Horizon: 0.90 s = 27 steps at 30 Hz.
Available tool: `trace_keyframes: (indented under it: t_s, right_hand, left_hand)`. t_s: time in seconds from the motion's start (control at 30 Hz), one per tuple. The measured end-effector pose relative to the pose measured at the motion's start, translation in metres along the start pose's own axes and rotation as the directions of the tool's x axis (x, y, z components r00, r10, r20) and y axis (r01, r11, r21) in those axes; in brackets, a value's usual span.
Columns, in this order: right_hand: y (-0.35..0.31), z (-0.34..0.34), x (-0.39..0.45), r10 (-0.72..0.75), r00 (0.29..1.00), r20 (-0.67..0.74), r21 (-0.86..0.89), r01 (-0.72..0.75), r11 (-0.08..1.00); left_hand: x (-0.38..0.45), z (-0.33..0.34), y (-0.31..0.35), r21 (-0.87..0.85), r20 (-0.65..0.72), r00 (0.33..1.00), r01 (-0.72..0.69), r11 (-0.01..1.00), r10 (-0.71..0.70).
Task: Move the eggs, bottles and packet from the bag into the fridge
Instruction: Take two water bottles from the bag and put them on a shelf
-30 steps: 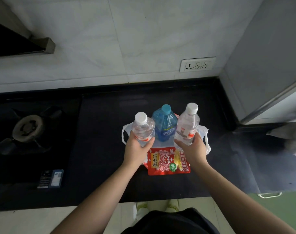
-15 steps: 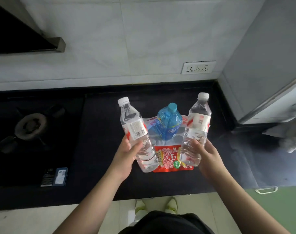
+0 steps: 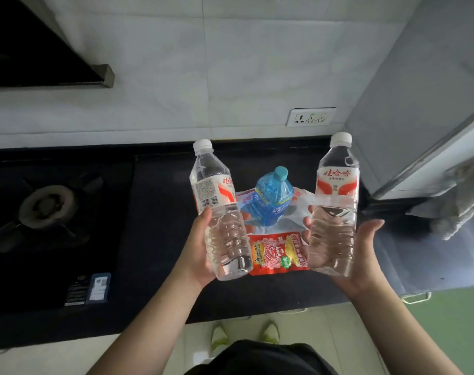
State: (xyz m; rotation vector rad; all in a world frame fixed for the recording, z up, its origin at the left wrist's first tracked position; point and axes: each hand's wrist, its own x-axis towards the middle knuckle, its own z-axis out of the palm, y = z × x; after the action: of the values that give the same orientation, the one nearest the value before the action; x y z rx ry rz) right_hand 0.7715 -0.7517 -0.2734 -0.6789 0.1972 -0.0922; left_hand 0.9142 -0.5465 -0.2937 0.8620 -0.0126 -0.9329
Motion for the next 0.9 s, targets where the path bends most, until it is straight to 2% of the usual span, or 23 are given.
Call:
trace_keyframes:
  t_s: [0.23, 0.43, 0.67, 0.8, 0.9]
  right_hand:
    - [0.010, 0.015, -0.004, -0.082, 0.990, -0.117, -0.198, 0.057, 0.978]
    - [0.010, 0.023, -0.014, -0.003, 0.971, -0.238, -0.157, -0.035, 0.987]
    - [-0.002, 0.025, -0.028, 0.129, 0.989, -0.068, -0.027, -0.131, 0.991]
    - [-0.019, 0.018, -0.048, 0.115, 0.993, 0.001, -0.036, -0.115, 0.993]
    - [-0.031, 0.014, -0.063, 0.160, 0.985, 0.070, 0.022, -0.162, 0.987]
  left_hand:
    - [-0.013, 0.002, 0.002, -0.091, -0.029, 0.999, 0.036, 0.995, -0.039]
    - [-0.034, 0.003, 0.001, -0.118, -0.093, 0.995, 0.009, 0.993, -0.020]
    - [-0.059, 0.019, -0.007, -0.049, -0.062, 0.994, -0.090, 0.995, 0.087]
    - [-0.078, 0.050, -0.026, -0.043, -0.117, 0.983, -0.150, 0.988, 0.144]
    - [-0.091, 0.072, -0.041, 0.013, -0.216, 0.954, -0.212, 0.977, 0.210]
